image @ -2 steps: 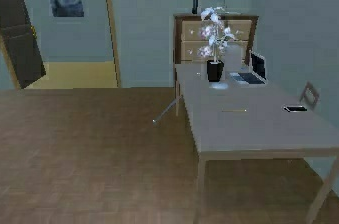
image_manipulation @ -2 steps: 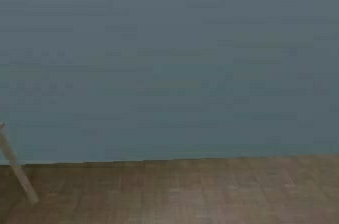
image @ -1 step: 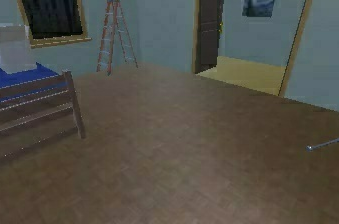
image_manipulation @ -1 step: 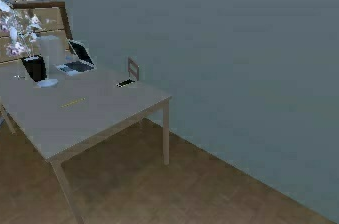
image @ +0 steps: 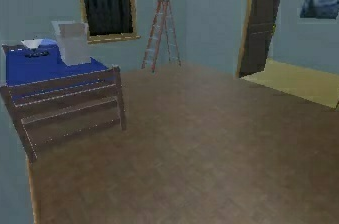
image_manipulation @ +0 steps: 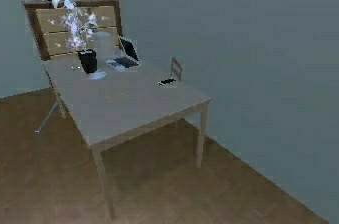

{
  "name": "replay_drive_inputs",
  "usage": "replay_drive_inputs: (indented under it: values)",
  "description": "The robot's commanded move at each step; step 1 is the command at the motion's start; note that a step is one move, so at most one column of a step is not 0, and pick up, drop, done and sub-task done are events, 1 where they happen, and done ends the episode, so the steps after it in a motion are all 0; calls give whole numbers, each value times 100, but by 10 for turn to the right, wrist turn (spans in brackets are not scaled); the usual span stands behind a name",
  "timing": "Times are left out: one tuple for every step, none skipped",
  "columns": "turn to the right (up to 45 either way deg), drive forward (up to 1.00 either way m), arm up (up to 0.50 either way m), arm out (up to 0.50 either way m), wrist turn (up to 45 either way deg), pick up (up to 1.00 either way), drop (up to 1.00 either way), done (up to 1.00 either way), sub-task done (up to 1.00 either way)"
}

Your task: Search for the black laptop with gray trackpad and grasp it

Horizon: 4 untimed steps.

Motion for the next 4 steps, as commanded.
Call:
replay_drive_inputs:
  values:
    - [0, 100, 0, 0, 0, 0, 0, 0, 0]
    - [0, 100, 0, 0, 0, 0, 0, 0, 0]
    - [-30, 0, 0, 0, 0, 0, 0, 0, 0]
    - [150, 0, 0, 0, 0, 0, 0, 0, 0]
